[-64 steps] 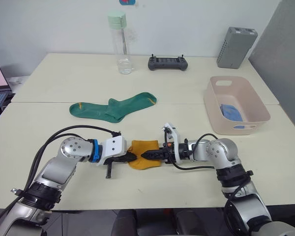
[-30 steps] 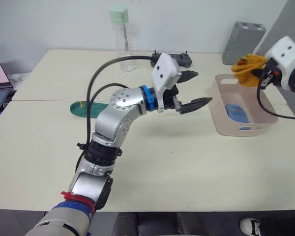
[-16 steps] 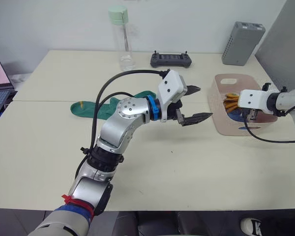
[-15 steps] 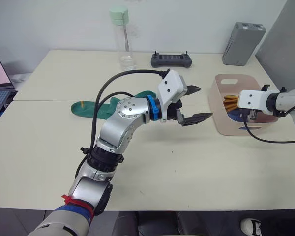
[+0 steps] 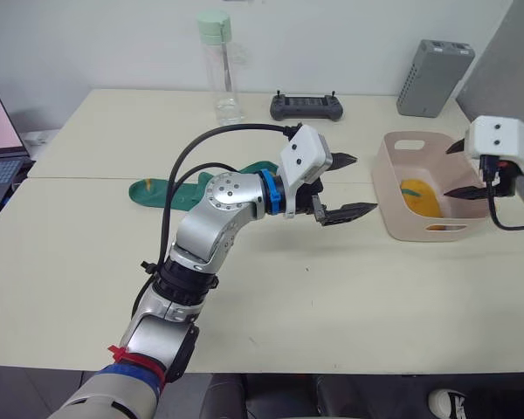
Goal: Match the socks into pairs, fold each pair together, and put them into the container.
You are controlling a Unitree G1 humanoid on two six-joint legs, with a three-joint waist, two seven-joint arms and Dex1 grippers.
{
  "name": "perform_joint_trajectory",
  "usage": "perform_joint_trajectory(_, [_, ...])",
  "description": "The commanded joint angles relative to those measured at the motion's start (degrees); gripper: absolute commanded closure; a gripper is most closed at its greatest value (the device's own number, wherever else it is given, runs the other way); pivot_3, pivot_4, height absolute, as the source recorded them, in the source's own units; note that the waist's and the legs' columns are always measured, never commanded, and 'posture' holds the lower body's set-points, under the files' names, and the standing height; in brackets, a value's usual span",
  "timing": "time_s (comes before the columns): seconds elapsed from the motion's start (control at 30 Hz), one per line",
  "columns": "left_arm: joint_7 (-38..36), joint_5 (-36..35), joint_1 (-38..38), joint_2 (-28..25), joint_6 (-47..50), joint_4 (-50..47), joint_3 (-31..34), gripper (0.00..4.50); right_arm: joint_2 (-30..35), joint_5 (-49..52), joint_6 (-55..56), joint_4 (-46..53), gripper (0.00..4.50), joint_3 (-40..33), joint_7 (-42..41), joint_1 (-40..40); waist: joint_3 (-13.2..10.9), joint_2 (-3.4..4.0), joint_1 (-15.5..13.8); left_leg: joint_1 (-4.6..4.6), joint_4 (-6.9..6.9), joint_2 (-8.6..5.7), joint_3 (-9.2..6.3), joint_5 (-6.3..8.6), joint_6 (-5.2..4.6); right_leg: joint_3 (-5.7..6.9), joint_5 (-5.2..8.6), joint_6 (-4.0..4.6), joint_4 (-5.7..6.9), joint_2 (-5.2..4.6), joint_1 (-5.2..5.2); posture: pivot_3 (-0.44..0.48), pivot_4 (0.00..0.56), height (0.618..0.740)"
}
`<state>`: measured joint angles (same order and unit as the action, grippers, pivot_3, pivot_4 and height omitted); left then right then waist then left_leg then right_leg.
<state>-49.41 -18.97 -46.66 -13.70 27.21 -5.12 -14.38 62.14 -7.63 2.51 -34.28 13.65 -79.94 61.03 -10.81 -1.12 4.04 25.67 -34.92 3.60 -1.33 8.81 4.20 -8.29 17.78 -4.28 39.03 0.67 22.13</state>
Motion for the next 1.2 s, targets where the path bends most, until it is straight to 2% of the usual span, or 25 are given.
perform_joint_trajectory(0.03, [-0.2,-0.1,-0.8,0.8,-1.3,-1.3,-0.3,0.0,-2.4,-2.2,3.6,-5.0,0.4,-1.1,5.9,2.4,0.0,0.0,0.1,-0.02,0.0,0.01,0.0,0.0,0.0,0.0,0.0,0.0,0.01,0.0,0.0,0.0,0.15,0.74])
perform_joint_trajectory(0.13, [-0.4,0.2,-1.1,1.0,-1.4,-1.3,-0.6,0.0,-5.8,-4.1,7.1,-10.1,1.32,0.0,9.7,1.9,0.0,0.0,0.2,-0.07,-0.01,0.0,0.0,-0.01,0.0,0.0,0.0,-0.01,0.02,0.0,-0.05,0.0,0.15,0.74])
perform_joint_trajectory(0.4, [0.1,0.9,-1.2,1.3,-1.9,-1.3,-1.0,0.0,-12.9,-9.3,11.8,-22.7,4.25,3.3,15.4,1.9,0.0,0.01,0.2,-0.06,-0.01,0.0,0.0,-0.02,0.01,-0.01,-0.02,-0.01,0.04,0.0,-0.06,0.0,0.15,0.74])
perform_joint_trajectory(0.43, [0.1,0.9,-1.0,1.3,-1.7,-1.6,-1.1,0.0,-13.5,-10.5,12.1,-24.5,4.46,4.1,16.5,2.2,0.0,0.01,0.2,-0.06,-0.01,0.0,-0.01,-0.02,0.01,0.0,-0.02,-0.01,0.04,0.0,-0.06,0.0,0.15,0.74])
perform_joint_trajectory(0.57, [-0.1,0.7,-0.5,0.8,-1.3,-2.6,-1.0,0.0,-14.8,-13.5,13.8,-29.6,4.46,5.5,20.6,3.8,0.0,0.01,0.2,-0.07,-0.01,-0.02,-0.01,-0.02,0.01,0.0,-0.02,-0.01,0.06,-0.01,-0.07,0.0,0.15,0.74])
perform_joint_trajectory(0.7, [-0.3,0.5,-0.3,-0.1,-0.8,-2.9,-0.5,0.0,-13.9,-12.9,14.5,-30.5,4.46,3.9,20.2,6.6,0.0,0.02,0.2,-0.08,-0.02,-0.01,-0.01,-0.02,0.02,0.0,-0.02,-0.01,0.07,-0.01,-0.07,0.0,0.15,0.74])
perform_joint_trajectory(0.93, [0.6,-0.2,2.1,-4.4,0.2,-3.4,3.5,0.0,-12.1,-4.2,10.5,-22.4,4.46,-4.8,17.9,9.2,0.0,0.03,0.5,-0.1,0.01,0.0,-0.02,-0.02,0.01,0.01,-0.02,-0.01,0.08,-0.01,-0.08,0.0,0.15,0.74])
perform_joint_trajectory(1.0, [1.3,0.1,4.1,-6.2,-0.1,-3.7,5.3,0.0,-13.9,0.7,6.3,-15.2,4.46,-8.9,18.7,6.6,0.0,0.05,0.8,-0.12,0.02,0.01,-0.02,-0.02,0.01,0.01,-0.02,-0.01,0.09,0.0,-0.09,0.0,0.15,0.74])
perform_joint_trajectory(1.03, [2.0,0.4,6.2,-7.4,-0.2,-4.3,6.5,0.0,-15.9,4.5,2.4,-7.9,4.3,-11.1,19.2,3.0,0.0,0.05,0.9,-0.16,0.02,0.01,0.0,-0.02,0.01,-0.01,-0.02,-0.01,0.13,0.0,-0.09,0.0,0.15,0.74])
perform_joint_trajectory(1.1, [3.3,0.8,11.0,-9.6,-0.6,-5.6,8.9,0.0,-20.8,11.5,-8.0,9.0,3.89,-14.6,22.0,-5.6,0.1,0.03,1.0,-0.36,0.06,0.07,-0.08,-0.01,0.01,0.03,-0.02,0.0,0.13,0.04,-0.33,0.0,0.15,0.74])
perform_joint_trajectory(1.2, [6.5,1.5,20.4,-11.9,-2.0,-8.0,13.4,0.0,-29.5,16.6,-19.3,32.0,2.86,-15.0,29.6,-20.1,0.1,0.04,0.9,-0.89,0.2,0.1,-0.17,0.0,0.01,0.08,0.08,0.13,0.1,0.07,-0.86,0.0,0.15,0.74])
